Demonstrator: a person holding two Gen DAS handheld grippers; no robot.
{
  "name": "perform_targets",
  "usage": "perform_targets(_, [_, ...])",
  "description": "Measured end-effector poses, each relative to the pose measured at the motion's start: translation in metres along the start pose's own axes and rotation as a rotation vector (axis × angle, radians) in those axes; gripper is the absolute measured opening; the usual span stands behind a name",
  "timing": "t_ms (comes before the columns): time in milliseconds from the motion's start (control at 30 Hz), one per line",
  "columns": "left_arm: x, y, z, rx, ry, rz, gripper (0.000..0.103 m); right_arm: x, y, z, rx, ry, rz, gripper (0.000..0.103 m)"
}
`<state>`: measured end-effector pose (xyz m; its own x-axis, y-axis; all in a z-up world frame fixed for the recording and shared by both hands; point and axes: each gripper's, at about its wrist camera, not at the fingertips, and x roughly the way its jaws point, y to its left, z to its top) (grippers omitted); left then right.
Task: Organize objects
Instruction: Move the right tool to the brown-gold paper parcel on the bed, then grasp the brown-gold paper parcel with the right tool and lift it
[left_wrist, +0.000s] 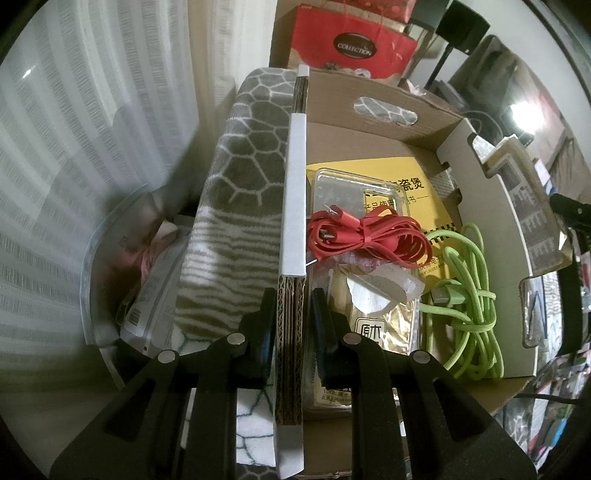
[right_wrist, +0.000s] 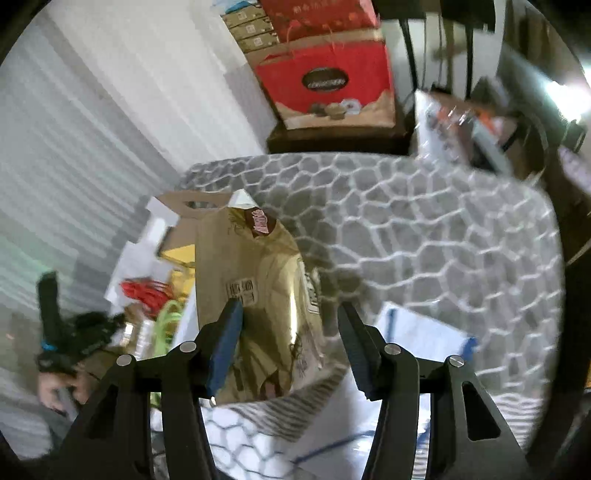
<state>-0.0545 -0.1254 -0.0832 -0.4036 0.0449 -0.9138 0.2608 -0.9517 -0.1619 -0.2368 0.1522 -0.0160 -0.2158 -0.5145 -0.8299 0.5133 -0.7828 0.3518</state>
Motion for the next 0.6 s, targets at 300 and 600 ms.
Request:
perform_targets(300, [0.0, 0.0, 0.001, -0.001, 0.0, 0.0, 0.016, 0.007, 0.025, -0.002, -0.084, 0.023, 0.036, 0.003])
perform_targets(600, [0.001, -0.001, 0.001, -0.003, 0.0, 0.0, 0.016, -0.037, 0.049, 0.002, -0.227, -0.058, -0.118, 0.002])
